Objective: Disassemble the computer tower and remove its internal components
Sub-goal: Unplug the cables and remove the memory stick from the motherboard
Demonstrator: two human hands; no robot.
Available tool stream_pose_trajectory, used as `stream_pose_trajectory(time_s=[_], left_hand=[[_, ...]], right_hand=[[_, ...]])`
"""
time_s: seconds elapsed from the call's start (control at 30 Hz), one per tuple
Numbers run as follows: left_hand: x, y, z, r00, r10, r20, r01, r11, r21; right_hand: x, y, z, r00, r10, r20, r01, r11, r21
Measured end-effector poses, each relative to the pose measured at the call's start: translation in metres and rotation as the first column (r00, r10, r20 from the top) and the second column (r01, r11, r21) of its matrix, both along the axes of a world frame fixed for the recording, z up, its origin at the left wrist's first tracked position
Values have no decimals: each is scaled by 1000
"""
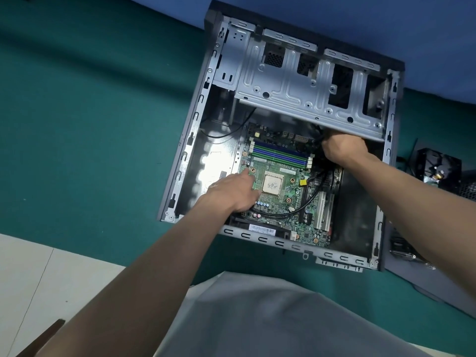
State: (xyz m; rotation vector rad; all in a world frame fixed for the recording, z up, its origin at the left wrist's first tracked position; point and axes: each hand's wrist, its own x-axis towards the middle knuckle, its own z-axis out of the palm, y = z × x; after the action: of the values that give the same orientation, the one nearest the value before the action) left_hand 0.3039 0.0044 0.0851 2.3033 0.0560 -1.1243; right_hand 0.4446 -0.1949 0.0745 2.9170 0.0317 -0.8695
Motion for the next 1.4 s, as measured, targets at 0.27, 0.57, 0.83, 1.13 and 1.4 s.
stream_pose_trajectory(time_s=[0.27,0.57,0.83,1.13,1.4], left_hand=[[0,1,-1,1000,-20,3,20,1000,8],[-1,1,-3,1000,-2,-1,2,1000,1],[0,2,-7,1000,-2,6,2,1000,-3],[0,2,-5,1000,-10,6,10,1000,0],[0,1,-5,1000,5,5,-5,1000,-16]], right_hand=[[1,-6,2,999,2,-49,1,997,74],[3,-8,-8,999,-36,24,35,999,20],[1,-8,-6,993,-85,77,87,996,-35],[0,-8,-4,996,-57,73,61,997,-53],[-1,-5,-3,987,-134,86,134,991,9]])
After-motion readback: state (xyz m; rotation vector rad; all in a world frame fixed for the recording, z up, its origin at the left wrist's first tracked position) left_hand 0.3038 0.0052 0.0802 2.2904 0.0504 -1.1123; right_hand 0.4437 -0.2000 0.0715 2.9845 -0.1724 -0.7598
